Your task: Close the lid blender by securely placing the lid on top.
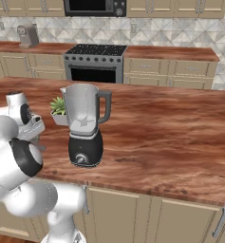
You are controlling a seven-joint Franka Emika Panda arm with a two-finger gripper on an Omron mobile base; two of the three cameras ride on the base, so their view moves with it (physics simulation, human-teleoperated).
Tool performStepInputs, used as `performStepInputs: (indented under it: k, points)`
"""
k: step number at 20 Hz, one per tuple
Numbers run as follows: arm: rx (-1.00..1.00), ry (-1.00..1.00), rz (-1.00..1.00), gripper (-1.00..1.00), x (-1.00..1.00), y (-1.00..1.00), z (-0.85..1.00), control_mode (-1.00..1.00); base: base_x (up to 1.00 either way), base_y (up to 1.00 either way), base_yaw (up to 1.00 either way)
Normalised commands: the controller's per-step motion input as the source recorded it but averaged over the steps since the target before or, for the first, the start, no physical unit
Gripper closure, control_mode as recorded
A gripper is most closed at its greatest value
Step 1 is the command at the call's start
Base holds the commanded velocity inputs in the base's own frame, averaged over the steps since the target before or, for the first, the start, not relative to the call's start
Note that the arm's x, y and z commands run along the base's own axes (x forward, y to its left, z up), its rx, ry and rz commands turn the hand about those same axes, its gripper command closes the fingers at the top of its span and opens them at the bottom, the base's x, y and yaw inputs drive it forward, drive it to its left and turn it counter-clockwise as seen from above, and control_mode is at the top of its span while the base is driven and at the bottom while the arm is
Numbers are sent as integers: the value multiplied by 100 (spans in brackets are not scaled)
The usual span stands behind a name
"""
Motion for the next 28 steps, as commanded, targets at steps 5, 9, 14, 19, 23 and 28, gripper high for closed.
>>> performStepInputs:
  k: [5, 9, 14, 19, 23, 28]
  points:
    - [-2, 0, 0, -100, 18, 0, -22, -100, 0, 0, 0]
    - [-2, 0, 0, -100, 21, 1, -17, -100, 0, 0, 0]
    - [-2, 0, 0, -100, 18, 7, -19, -100, 0, 0, 0]
    - [-6, 0, 0, -100, 21, 15, -16, -100, 0, 0, 0]
    - [-8, 0, 0, -100, 28, 13, -22, -100, 0, 0, 0]
    - [-5, 0, 0, -100, 35, 7, -27, -100, 0, 0, 0]
